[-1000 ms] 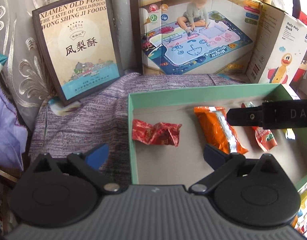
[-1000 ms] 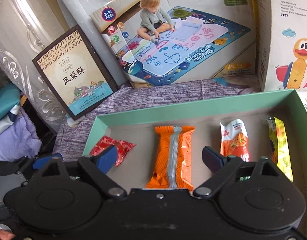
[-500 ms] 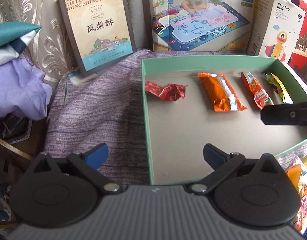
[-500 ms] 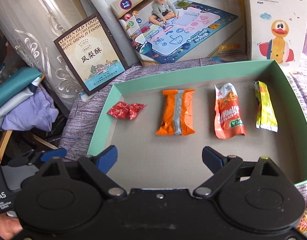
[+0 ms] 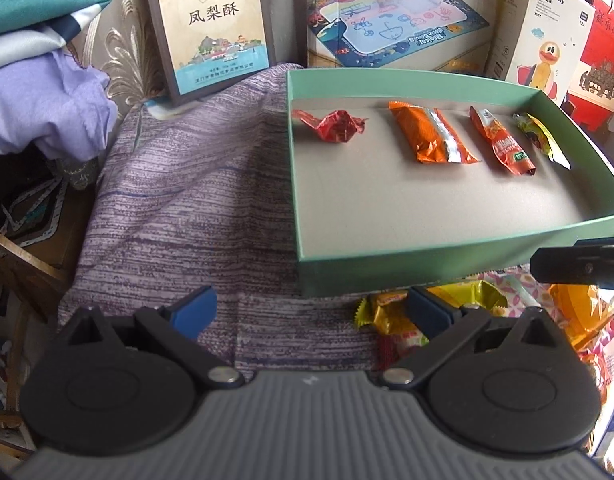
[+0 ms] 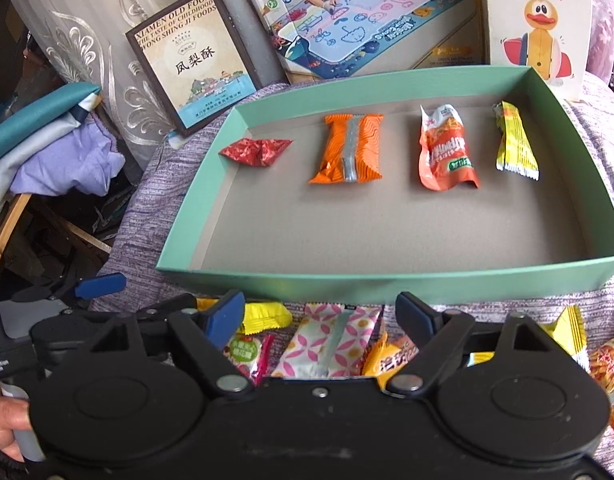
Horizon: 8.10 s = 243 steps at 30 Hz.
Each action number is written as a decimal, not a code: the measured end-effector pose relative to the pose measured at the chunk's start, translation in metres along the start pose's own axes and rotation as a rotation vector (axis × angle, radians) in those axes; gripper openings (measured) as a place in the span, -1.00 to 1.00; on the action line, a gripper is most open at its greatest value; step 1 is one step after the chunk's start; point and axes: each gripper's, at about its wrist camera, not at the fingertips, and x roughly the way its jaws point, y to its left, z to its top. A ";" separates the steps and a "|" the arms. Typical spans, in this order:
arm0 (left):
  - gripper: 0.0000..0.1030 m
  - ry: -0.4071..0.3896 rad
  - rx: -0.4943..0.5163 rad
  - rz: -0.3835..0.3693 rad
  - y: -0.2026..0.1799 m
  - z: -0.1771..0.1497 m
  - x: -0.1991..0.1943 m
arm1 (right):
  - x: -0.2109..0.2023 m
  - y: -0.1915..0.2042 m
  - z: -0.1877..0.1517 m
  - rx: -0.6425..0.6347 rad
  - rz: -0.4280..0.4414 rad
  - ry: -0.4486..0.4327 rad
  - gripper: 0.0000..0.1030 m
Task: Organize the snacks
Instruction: 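Grasp the yellow biscuit pack with the left gripper while the right reaches the pink floral pack, then grasp the pink floral pack with the right gripper while the left holds the biscuit pack, then place both packs in the green tray, open both grippers and withdraw, then grasp the yellow striped bar pack with the right gripper while the left moves to the heap, then reach the left gripper toward the yellow pouch while the right holds the striped pack, then grasp the clear bag of white snack with the left gripper while the right holds the striped pack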
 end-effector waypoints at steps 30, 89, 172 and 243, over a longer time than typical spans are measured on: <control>1.00 0.142 -0.038 -0.041 0.015 -0.022 0.027 | 0.061 0.021 0.001 0.014 -0.026 0.173 0.12; 0.39 -0.021 0.052 -0.162 -0.039 0.101 0.030 | 0.017 -0.022 0.070 0.072 -0.056 -0.091 -0.04; 0.14 0.090 0.221 -0.206 -0.153 0.010 0.017 | -0.031 -0.131 -0.047 0.255 -0.105 -0.093 -0.38; -0.35 0.140 0.466 -0.274 -0.140 -0.052 -0.012 | -0.012 -0.038 -0.107 -0.364 -0.189 0.030 0.07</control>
